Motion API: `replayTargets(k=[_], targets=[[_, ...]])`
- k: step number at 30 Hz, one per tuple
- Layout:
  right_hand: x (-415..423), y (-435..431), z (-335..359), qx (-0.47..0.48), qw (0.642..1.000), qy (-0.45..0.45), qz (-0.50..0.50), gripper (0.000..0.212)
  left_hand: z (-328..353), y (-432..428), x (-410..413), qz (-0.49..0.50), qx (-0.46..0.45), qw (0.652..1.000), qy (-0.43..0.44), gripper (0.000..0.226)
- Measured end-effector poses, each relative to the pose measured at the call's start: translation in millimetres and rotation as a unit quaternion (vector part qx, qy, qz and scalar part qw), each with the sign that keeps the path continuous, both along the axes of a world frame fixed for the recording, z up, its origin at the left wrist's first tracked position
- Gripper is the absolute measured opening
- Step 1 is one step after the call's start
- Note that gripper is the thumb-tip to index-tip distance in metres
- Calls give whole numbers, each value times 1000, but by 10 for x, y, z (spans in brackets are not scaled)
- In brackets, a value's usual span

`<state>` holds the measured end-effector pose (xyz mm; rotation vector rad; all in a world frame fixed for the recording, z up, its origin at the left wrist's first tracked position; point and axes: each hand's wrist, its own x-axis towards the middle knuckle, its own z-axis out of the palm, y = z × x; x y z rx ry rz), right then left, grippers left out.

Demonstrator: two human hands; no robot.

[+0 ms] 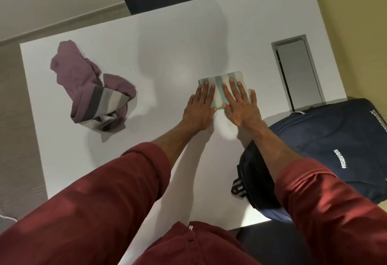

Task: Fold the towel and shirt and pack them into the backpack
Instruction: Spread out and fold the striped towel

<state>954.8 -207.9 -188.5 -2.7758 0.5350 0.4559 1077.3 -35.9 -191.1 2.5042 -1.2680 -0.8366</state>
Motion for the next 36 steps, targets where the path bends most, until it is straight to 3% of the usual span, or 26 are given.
replayTargets(k=[20, 27, 36], targets=[[44, -494, 6, -1, 1000, -10, 11, 70, 74, -404, 134, -53, 9, 998, -24, 81], [87, -64, 196, -36, 994, -104, -7, 66, 121, 334, 145, -32, -10, 996, -88, 75], [493, 1096, 234, -23, 992, -123, 32, 80, 247, 1618, 509, 32, -16, 980, -197, 76]])
